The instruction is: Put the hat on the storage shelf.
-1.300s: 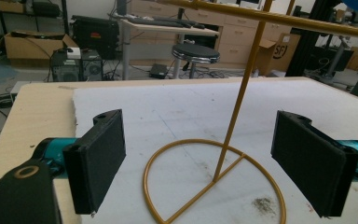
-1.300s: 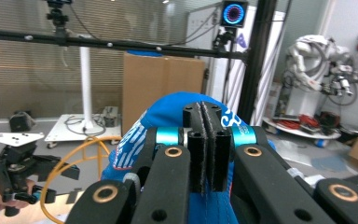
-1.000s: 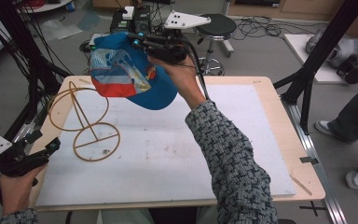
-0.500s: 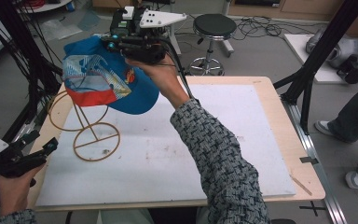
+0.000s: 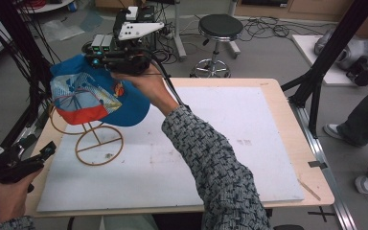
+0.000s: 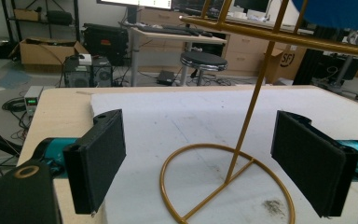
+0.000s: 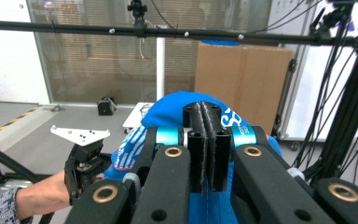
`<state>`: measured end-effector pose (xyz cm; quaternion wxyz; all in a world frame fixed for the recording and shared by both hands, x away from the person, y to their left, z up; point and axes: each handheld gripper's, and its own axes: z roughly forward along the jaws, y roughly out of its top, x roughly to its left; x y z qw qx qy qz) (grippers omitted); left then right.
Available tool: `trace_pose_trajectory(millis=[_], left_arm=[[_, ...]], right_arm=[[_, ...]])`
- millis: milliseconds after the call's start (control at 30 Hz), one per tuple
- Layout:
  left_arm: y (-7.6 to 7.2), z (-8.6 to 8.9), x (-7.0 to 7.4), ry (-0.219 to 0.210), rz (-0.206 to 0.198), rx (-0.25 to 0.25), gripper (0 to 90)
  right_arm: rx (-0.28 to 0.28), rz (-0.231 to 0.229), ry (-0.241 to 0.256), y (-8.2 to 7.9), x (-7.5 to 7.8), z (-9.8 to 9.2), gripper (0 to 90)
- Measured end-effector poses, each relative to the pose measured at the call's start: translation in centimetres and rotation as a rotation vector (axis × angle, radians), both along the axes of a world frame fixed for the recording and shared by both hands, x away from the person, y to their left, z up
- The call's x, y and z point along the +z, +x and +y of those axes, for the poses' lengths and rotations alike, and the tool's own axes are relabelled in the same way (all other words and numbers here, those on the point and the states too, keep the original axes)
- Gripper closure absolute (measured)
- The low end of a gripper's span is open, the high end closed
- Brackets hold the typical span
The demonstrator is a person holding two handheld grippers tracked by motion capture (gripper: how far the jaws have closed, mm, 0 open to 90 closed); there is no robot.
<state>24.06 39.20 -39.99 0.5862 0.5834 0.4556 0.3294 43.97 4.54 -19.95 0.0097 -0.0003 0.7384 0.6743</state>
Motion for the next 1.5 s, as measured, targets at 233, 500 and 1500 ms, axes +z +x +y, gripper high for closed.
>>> trace_pose_trajectory(millis=[233, 500, 1500], left_arm=[[-0.1, 0.2, 0.0, 0.001, -0.002, 0.001, 17.9], [-0.3, 0.6, 0.1, -0.007, -0.010, 0.012, 17.9], [-1.0, 1.5, 0.2, -0.021, -0.023, 0.035, 18.0]], right_arm=[[0.009, 0.018, -0.026, 0.0, -1.1, 1.8, 89.3], [0.029, 0.027, -0.055, -0.3, -1.8, 3.5, 89.2], [0.000, -0.042, -0.223, -1.1, -2.5, 8.6, 89.1]])
